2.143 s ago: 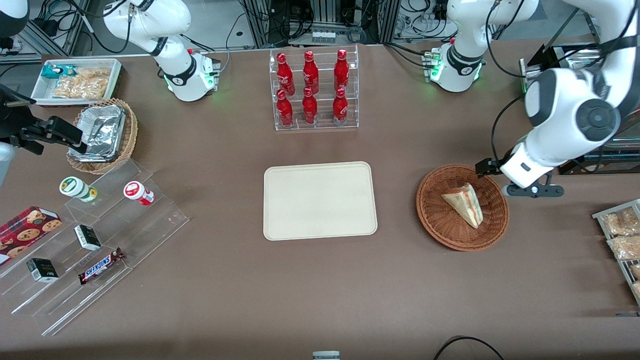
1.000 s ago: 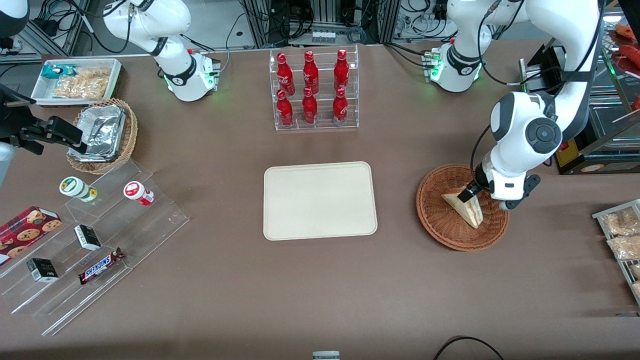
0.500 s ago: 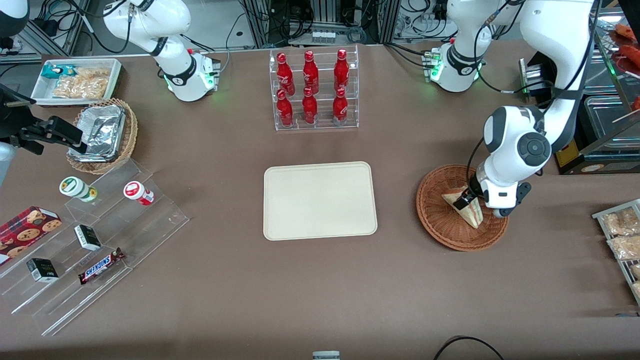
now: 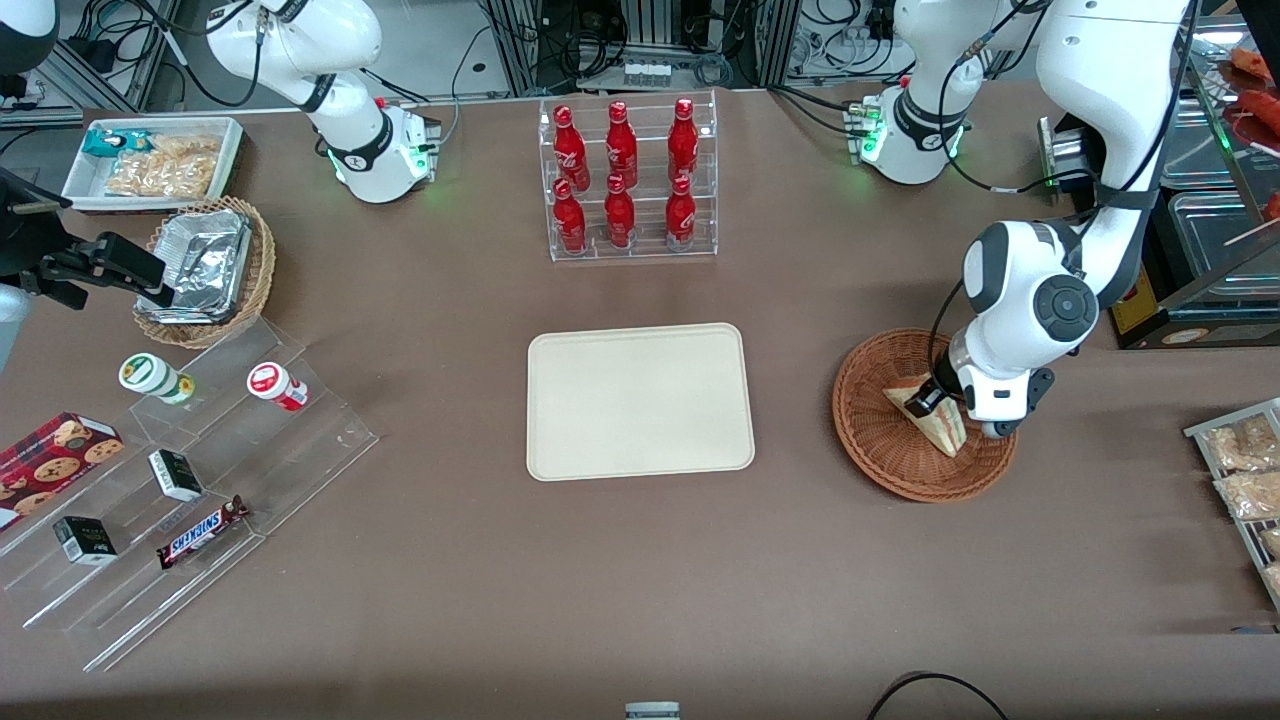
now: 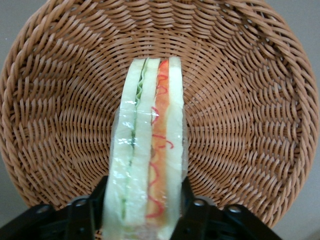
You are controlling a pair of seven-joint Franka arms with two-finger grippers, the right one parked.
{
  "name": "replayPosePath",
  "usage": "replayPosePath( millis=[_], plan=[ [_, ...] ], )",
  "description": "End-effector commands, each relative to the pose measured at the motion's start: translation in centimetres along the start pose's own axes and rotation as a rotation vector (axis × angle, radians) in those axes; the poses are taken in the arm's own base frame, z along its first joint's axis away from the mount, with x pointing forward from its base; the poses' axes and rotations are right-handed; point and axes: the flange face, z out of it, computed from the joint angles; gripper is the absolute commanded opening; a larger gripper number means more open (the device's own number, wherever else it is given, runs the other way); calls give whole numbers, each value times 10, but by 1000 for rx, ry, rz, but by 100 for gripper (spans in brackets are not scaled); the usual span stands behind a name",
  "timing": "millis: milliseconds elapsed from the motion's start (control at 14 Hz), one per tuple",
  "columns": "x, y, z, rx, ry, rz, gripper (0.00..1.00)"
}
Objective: Place sandwich from basket to tray
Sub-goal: 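Lift the sandwich and carry it over the cream tray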
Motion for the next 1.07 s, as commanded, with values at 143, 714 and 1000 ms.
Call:
replayPosePath(
  millis=[143,714,1000],
  plan=[
    [2,8,-31,32,-36,163,5],
    [-91,116,-81,200,-59,496,6],
    [-157,180,-69,159,-61,529,7]
  ],
)
